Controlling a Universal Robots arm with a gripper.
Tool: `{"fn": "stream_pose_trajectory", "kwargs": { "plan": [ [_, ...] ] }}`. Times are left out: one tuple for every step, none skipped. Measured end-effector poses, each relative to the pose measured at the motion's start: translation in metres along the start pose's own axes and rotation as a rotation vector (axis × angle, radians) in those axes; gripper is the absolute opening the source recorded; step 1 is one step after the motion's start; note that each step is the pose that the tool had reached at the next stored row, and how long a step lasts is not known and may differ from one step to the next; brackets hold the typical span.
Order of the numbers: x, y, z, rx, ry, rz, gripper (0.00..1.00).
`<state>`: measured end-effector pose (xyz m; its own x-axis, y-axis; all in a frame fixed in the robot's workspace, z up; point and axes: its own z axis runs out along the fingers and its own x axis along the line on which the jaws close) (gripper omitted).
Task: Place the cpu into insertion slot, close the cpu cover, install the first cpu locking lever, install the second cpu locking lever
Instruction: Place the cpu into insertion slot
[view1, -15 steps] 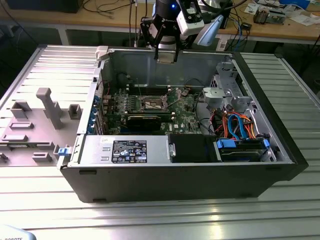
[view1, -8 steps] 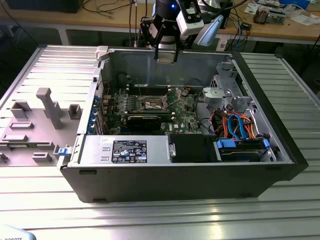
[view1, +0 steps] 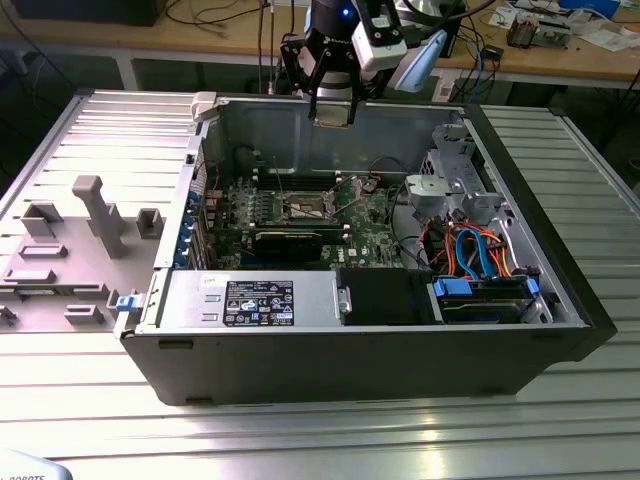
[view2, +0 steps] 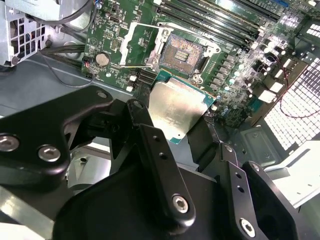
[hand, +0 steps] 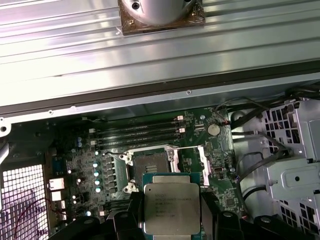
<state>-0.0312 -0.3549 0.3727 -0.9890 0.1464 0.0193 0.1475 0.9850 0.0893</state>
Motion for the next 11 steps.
{"fn": "stream_pose_trajectory", "kwargs": {
  "plan": [
    [0.0, 0.0, 0.0, 0.0, -0.0002, 0.002, 0.55],
    [0.0, 0.0, 0.0, 0.0, -0.0003, 0.004, 0.55],
    [0.0001, 0.0, 0.0, -0.0001, -0.0005, 0.006, 0.55],
    [0.0001, 0.0, 0.0001, -0.0001, -0.0007, 0.009, 0.55],
    [0.0001, 0.0, 0.0001, -0.0001, -0.0009, 0.011, 0.55],
    [0.0001, 0.0, 0.0001, -0.0001, -0.0011, 0.013, 0.55],
    [0.0001, -0.0001, 0.0001, -0.0001, -0.0012, 0.015, 0.55],
    [0.0001, -0.0001, 0.0002, -0.0003, -0.0016, 0.018, 0.55],
    [0.0001, 0.0, 0.0003, -0.0004, -0.0019, 0.021, 0.55],
    [0.0001, 0.0, 0.0003, -0.0004, -0.002, 0.023, 0.55],
    [0.0001, -0.0001, 0.0003, -0.0004, -0.0021, 0.025, 0.55]
  ]
}}
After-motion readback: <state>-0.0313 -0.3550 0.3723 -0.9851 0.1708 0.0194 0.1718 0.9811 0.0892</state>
